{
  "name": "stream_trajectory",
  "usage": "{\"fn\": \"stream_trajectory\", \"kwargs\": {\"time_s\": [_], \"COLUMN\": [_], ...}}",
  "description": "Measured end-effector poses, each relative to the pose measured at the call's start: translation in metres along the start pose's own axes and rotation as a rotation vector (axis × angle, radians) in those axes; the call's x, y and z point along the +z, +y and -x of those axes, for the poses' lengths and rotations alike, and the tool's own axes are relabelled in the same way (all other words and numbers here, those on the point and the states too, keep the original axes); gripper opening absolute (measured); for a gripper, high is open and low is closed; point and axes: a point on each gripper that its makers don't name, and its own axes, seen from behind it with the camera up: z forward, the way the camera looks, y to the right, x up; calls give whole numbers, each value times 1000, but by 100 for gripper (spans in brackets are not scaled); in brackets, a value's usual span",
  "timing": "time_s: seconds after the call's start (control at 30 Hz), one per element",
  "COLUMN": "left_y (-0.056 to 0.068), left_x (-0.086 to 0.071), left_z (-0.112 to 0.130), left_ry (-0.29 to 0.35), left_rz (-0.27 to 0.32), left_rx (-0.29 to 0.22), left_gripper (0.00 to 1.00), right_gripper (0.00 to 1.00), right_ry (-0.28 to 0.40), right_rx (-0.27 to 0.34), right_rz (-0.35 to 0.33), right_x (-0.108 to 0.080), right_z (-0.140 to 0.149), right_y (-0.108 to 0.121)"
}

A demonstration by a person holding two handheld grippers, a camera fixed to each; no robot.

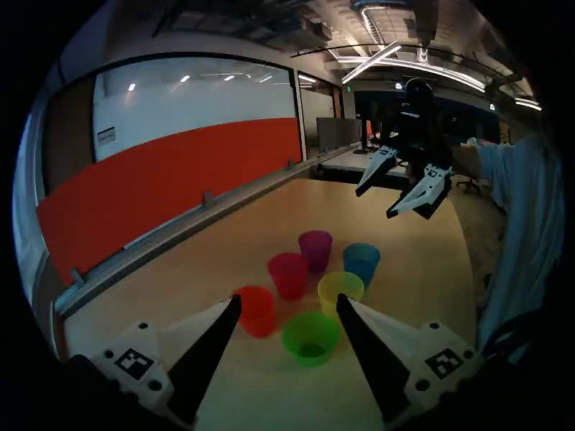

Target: Pour water

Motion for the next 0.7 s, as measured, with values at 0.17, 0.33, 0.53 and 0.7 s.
{"fn": "stream_trajectory", "kwargs": {"time_s": [0.17,0.33,0.53,0.7], "left_y": [4,10,14,19], "left_x": [5,7,10,13], "left_z": [21,41,61,75], "left_ry": [-42,-86,-125,-153], "left_rz": [12,38,58,83], "left_rx": [6,3,-10,-21], "left_gripper": [98,98,99,99], "right_gripper": [100,100,100,100], "right_ry": [-38,-71,-103,-127], "right_rx": [12,22,22,30], "right_rz": [-10,-30,-38,-49], "right_x": [9,16,22,27], "right_z": [20,40,60,74], "right_y": [-2,-8,-11,-14]}}
